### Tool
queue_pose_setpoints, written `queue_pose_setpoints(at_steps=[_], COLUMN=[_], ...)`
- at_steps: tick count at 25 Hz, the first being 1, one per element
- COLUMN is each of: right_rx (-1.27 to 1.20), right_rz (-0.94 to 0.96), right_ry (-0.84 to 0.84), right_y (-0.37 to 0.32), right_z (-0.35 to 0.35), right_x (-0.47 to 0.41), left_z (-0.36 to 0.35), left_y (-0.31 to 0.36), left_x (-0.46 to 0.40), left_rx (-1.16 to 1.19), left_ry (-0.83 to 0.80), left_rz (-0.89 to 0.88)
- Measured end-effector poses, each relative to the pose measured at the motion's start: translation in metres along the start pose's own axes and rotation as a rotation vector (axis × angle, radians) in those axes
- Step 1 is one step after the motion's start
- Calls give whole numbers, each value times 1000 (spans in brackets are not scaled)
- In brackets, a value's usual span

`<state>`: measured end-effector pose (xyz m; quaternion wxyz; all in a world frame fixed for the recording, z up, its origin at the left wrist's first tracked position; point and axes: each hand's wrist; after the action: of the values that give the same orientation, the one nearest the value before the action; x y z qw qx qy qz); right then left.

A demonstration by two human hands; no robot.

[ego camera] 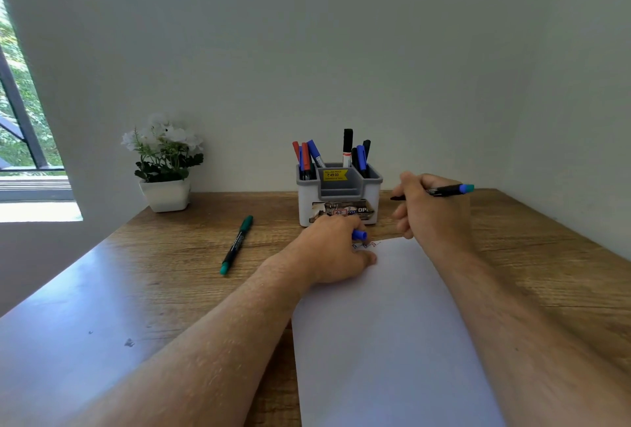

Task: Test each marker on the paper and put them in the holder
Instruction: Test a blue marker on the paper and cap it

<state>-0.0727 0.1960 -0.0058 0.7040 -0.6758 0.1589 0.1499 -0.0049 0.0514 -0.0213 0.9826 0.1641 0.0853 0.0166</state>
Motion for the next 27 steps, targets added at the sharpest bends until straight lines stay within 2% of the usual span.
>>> queue_pose_setpoints(at_steps=[6, 8, 12, 18, 27], right_rx=[99, 182, 368, 421, 435], right_rz=[-246, -220, -123, -81, -64], right_ry=[-185, -246, -254, -300, -299], right_y=[7, 10, 12, 13, 13], right_z=[7, 7, 8, 7, 4], right_x=[-3, 0, 1, 2, 3], left_z=[0, 0, -1, 2, 5], left_y=[-4, -6, -7, -8, -6], left_x=[-2, -4, -6, -2, 1], left_rx=[24, 29, 37, 34, 22], left_ry=[-15, -21, -33, -17, -27], left_rz=[6, 12, 13, -81, -81])
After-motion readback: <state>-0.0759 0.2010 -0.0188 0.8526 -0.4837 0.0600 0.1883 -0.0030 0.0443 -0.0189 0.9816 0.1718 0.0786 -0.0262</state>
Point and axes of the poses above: each hand's wrist, its own x-axis away from the middle knuckle, its own z-axis out of the back of the hand, y = z × x, and after that the axes turned 3 degrees about -x, right-handed
